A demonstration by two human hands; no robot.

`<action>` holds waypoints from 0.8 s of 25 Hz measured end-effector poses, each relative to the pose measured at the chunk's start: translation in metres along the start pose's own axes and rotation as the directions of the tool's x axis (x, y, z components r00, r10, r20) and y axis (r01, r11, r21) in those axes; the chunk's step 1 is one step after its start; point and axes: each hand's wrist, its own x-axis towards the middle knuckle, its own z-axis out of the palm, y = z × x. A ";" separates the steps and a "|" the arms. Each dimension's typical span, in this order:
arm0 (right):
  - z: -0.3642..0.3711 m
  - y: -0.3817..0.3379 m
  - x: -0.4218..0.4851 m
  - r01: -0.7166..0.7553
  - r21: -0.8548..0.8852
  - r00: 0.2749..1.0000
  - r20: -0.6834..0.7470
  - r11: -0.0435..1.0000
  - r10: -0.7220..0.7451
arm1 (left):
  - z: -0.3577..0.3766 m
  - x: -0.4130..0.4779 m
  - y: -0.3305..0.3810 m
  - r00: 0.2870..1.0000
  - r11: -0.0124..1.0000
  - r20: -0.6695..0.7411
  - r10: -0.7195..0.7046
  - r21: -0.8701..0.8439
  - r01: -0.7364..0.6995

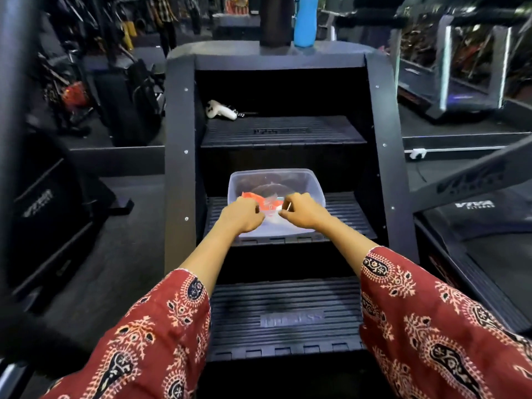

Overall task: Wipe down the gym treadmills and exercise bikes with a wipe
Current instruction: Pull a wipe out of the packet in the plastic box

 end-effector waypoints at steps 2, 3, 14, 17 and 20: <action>0.000 0.010 0.035 -0.010 0.017 1.000 -0.011 1.000 0.011 | 0.001 0.035 0.000 1.000 1.000 0.020 -0.003 -0.007 0.003; 0.001 0.016 0.053 -0.013 0.015 1.000 -0.005 1.000 0.013 | 0.002 0.053 -0.002 0.999 1.000 0.030 -0.012 -0.012 0.013; 0.048 0.074 0.183 -0.151 -0.077 0.946 0.279 0.986 0.167 | 0.051 0.178 -0.037 0.971 0.987 0.198 -0.131 -0.065 0.147; 0.060 0.076 0.201 -0.138 -0.004 0.939 0.319 0.990 0.132 | 0.063 0.197 -0.043 0.966 0.987 0.232 -0.119 -0.075 0.140; 0.060 0.070 0.213 -0.078 0.166 0.950 0.312 0.983 0.022 | 0.070 0.207 -0.046 0.968 0.981 0.234 -0.088 -0.147 0.125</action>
